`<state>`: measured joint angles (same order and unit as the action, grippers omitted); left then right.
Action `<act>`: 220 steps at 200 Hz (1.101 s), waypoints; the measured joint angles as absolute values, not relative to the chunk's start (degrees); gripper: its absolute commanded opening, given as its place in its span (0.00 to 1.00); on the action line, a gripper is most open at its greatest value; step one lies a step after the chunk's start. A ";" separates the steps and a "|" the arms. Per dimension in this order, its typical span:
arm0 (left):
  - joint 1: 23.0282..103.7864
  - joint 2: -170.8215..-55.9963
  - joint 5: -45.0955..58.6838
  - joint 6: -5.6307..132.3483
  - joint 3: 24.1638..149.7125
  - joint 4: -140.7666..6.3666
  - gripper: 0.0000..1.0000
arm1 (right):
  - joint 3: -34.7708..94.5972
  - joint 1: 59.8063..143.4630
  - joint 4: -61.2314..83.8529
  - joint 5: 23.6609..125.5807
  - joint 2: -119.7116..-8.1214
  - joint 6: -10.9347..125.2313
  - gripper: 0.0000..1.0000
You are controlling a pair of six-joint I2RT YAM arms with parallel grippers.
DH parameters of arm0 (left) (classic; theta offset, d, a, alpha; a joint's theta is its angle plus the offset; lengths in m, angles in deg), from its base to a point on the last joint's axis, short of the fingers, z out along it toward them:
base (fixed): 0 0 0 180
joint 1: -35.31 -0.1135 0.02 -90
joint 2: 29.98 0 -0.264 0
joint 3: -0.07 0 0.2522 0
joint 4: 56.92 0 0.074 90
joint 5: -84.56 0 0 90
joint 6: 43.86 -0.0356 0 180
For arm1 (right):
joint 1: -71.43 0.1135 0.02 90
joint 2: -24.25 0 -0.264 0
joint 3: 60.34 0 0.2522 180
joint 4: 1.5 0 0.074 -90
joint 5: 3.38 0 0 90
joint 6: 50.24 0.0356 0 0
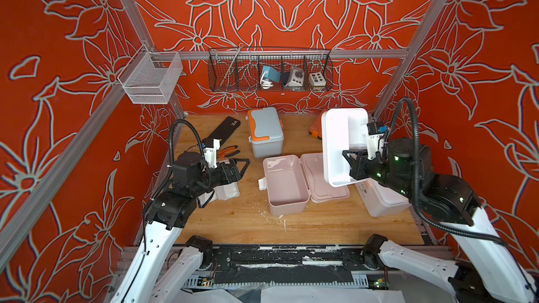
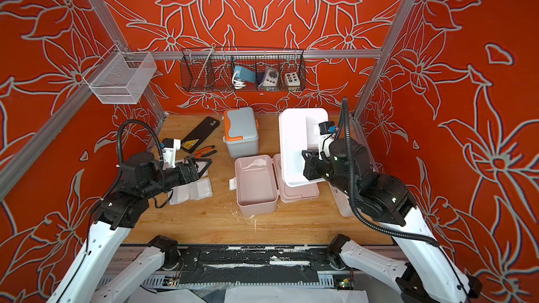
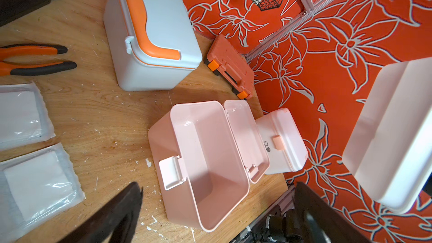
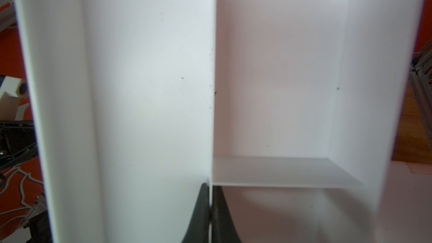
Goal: Open first aid kits and take out gauze
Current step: Place the compartment layer in the first aid kit.
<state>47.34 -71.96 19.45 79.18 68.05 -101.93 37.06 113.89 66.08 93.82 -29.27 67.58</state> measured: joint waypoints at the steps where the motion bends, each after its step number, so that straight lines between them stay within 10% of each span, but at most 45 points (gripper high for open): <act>1: 47.34 -71.98 19.45 79.18 68.05 -101.93 0.98 | 37.04 113.87 66.08 93.78 -29.31 67.55 0.00; 220: 47.36 -71.48 25.88 82.34 47.61 -90.74 0.98 | 44.93 126.59 70.65 85.84 -65.62 83.31 0.00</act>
